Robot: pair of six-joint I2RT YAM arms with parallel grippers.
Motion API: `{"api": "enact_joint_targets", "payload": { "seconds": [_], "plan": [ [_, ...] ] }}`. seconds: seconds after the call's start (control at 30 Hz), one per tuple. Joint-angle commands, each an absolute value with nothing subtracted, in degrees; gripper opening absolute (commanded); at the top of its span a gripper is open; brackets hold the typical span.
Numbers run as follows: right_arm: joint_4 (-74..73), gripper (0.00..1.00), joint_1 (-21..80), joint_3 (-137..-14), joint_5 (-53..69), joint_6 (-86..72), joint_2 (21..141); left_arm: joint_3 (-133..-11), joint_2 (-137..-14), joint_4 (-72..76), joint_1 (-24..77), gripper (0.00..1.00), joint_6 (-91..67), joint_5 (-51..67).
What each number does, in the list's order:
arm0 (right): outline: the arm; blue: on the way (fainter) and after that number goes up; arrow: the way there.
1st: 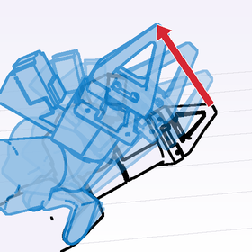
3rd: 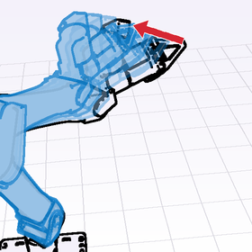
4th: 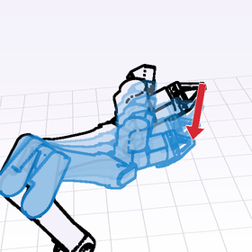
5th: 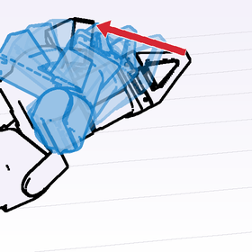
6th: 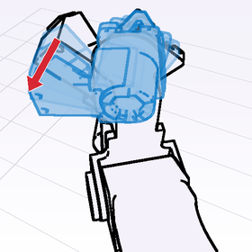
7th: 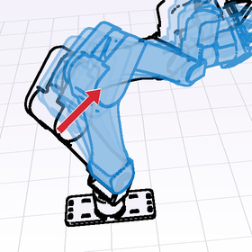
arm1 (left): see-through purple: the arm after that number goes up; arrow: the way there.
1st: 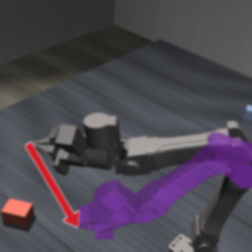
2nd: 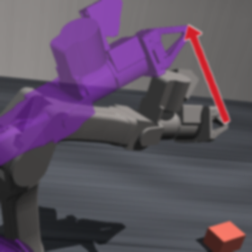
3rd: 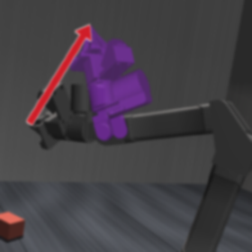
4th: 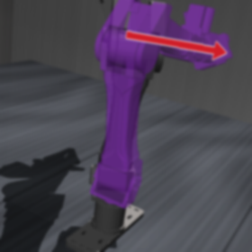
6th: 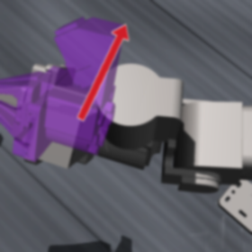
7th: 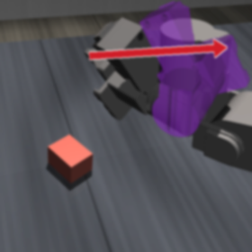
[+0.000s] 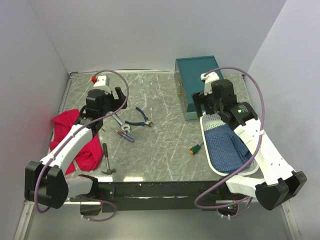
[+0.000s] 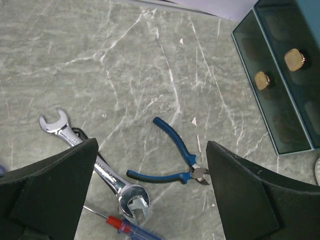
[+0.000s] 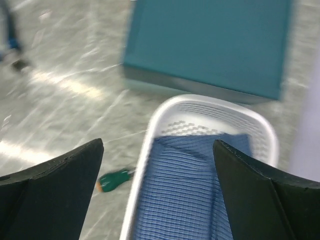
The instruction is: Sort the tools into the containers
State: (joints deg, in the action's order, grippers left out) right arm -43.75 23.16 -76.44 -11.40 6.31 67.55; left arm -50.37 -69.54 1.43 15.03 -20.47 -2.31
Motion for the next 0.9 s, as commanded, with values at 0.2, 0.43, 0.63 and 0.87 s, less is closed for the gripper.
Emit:
{"api": "enact_joint_targets", "payload": {
  "seconds": [0.2,0.43,0.63,0.87],
  "plan": [
    [-36.74,0.86,30.05,-65.22,16.96,18.45,69.51,-45.81,-67.06,0.53,14.24,0.96,-17.49,-5.28],
    [-39.55,0.00,31.64,-63.38,14.32,16.69,78.14,-42.72,-64.60,0.18,9.58,0.96,-18.37,-3.78],
    [-42.97,0.00,31.55,-54.24,13.63,24.25,73.91,-40.96,-62.84,6.59,7.56,0.96,-10.55,-6.50],
    [-44.12,0.00,26.47,-47.03,6.07,29.00,76.20,-44.46,-63.81,6.07,7.56,0.96,-12.91,-3.53]
  ]
}}
